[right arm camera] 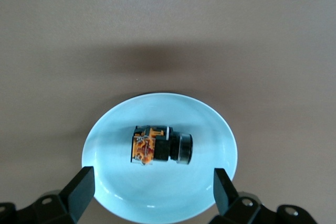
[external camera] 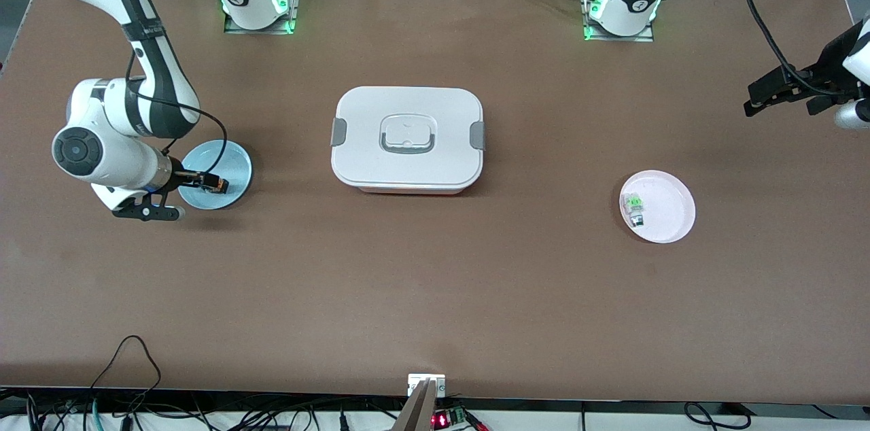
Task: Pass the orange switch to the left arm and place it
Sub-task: 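Lower the right gripper onto the orange switch on the blue plate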
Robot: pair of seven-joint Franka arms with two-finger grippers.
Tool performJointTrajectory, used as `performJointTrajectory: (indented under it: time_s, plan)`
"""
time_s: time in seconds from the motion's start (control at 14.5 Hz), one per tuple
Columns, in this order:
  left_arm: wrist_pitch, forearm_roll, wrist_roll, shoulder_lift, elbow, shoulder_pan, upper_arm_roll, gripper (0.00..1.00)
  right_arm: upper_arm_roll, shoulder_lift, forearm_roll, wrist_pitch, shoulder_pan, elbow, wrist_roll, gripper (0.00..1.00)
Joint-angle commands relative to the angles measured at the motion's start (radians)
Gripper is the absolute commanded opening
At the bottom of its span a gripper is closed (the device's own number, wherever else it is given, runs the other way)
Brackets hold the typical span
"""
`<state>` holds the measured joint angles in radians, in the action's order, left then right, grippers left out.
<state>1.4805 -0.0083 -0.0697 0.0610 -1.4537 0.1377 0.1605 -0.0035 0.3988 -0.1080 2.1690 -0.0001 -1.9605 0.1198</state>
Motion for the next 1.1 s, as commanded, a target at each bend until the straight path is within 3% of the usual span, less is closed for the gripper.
performJointTrajectory:
  time_s: [0.0, 0.48, 1.03]
  plan:
    - [-0.003, -0.016, 0.004, -0.001, 0.01, 0.002, -0.003, 1.0, 0.002, 0.037, -0.005, 0.035, -0.017, -0.003, -0.028, 1.0]
    - [-0.008, -0.031, 0.01, -0.001, 0.015, 0.011, -0.003, 1.0, 0.002, 0.117, -0.004, 0.094, -0.023, -0.005, -0.035, 1.0]
    - [-0.04, -0.073, 0.014, 0.0, 0.035, 0.02, -0.012, 1.0, 0.002, 0.143, 0.005, 0.104, -0.027, -0.012, -0.038, 1.0]
